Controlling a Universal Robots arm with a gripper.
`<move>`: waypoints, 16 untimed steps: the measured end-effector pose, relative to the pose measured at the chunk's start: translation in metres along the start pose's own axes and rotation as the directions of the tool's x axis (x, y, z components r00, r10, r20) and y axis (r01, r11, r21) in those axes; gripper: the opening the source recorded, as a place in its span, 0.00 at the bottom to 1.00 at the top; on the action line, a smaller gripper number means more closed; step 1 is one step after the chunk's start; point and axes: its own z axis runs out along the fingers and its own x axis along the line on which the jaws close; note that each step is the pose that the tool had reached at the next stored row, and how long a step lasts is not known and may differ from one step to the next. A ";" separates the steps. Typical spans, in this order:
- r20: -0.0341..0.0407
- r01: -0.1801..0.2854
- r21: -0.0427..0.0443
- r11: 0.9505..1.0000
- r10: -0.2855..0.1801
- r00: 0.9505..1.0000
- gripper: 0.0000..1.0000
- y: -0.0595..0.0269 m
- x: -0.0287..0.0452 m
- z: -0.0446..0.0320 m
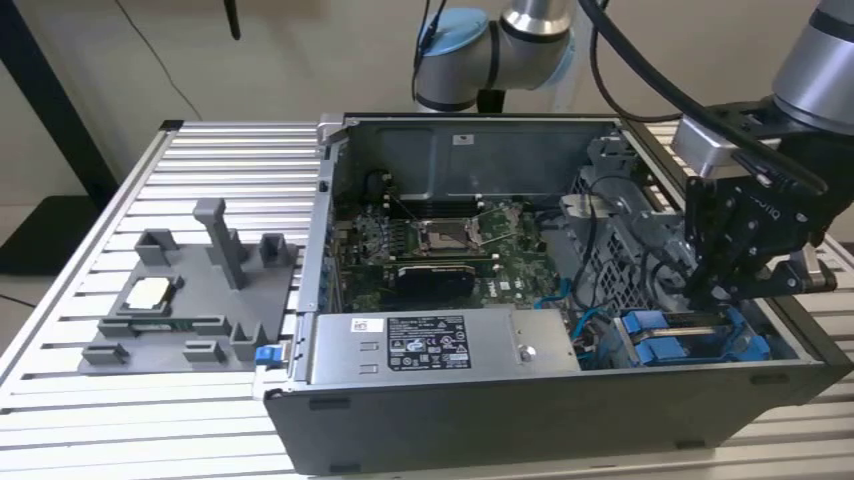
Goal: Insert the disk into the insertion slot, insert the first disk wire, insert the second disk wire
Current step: 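Insert the first disk wire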
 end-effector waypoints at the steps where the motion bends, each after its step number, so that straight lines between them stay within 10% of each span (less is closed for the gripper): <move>1: 0.000 0.000 0.000 1.000 0.000 1.000 0.19 -0.0016 0.0001 0.0008; 16: 0.007 0.000 0.003 1.000 0.000 1.000 0.19 -0.0097 0.0008 0.0125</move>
